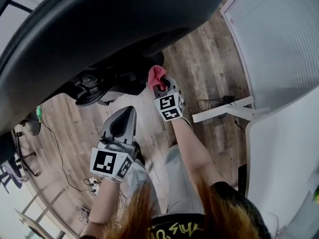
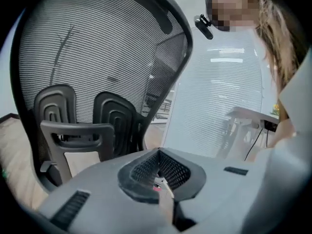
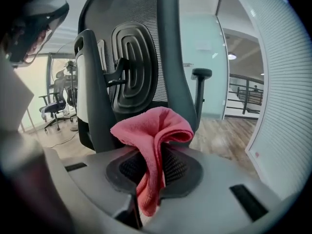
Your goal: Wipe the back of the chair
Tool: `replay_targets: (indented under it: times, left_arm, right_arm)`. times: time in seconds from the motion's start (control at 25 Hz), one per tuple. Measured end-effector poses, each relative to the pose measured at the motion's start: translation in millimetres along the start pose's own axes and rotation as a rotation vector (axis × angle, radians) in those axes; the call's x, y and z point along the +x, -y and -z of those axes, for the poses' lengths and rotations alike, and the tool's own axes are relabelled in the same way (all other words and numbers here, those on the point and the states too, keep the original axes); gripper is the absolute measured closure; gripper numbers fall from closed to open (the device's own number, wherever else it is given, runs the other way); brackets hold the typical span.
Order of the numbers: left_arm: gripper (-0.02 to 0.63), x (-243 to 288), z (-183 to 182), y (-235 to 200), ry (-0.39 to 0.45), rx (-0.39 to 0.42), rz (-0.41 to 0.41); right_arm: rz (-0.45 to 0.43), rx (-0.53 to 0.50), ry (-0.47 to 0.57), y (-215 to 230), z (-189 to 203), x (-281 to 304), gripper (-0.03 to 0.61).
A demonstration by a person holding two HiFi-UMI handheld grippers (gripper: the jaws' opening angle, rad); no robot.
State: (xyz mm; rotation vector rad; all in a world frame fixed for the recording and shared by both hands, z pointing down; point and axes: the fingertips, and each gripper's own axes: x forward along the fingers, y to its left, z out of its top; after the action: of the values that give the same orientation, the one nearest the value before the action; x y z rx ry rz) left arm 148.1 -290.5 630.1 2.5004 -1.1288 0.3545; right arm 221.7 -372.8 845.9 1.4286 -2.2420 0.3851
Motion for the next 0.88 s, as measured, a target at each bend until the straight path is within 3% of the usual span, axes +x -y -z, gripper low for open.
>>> replay_targets:
  times: [0.36,0.56,0.88]
  left_arm:
    - [0.620,-33,6,-34,0.012,-0.015,-0.094]
    - [0.620,-48,5,-32,0.030,-0.022,-0.107]
    - [0.620,-75,-20,-15,0.080,-0.039,-0.106]
  right_arm:
    - [-0.161,-0.133,-0.082,-71,18,13,0.517]
    - [-0.173,-0.058,-0.089,-80,14,3,0.517]
    - [-0.147,-0.048,0.054,-91,-49,-79,0.517]
